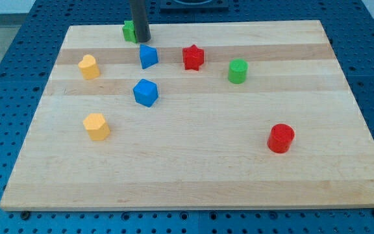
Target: Push the green star to the left side of the board
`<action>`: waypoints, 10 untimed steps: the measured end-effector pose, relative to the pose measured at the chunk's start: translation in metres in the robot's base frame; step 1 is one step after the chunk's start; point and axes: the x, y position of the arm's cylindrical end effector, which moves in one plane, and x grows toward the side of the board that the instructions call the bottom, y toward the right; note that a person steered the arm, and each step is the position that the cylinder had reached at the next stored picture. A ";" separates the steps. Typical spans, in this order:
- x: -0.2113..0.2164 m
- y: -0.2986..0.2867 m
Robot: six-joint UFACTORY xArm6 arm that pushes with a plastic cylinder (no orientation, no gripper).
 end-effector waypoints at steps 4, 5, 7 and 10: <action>-0.008 0.004; -0.017 -0.026; -0.042 -0.076; -0.034 -0.027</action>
